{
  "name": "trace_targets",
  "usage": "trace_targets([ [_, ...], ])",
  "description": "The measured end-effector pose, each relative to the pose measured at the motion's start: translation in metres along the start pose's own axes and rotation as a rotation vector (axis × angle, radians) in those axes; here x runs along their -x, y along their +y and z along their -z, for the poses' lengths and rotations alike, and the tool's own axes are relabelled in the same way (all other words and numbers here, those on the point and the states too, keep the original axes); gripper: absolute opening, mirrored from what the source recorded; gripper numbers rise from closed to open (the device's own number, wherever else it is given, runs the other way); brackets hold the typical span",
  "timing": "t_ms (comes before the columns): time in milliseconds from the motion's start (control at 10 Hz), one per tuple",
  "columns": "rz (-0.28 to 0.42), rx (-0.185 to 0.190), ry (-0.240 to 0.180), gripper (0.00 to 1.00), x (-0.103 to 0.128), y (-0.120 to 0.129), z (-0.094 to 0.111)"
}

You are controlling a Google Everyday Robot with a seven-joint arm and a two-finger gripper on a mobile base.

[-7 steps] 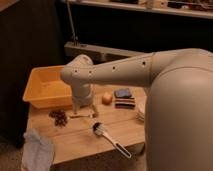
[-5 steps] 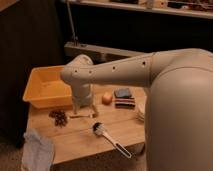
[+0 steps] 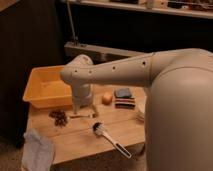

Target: Wipe table surface with towel

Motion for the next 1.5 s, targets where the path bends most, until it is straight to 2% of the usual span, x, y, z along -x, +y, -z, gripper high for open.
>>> trace_targets([
  [900, 0.005, 0.004, 0.001, 0.65, 0.0, 0.002, 0.0],
  [1100, 0.066, 0.04, 0.003, 0.65, 0.001, 0.025, -0.002],
  [1300, 0.144, 0.077, 0.013, 0.65, 0.008, 0.07, -0.005],
  [1400, 0.161, 0.083, 0.017, 0.65, 0.008, 0.081, -0.005],
  [1500, 0.157, 0.077, 0.019, 0.65, 0.009, 0.078, -0.006],
])
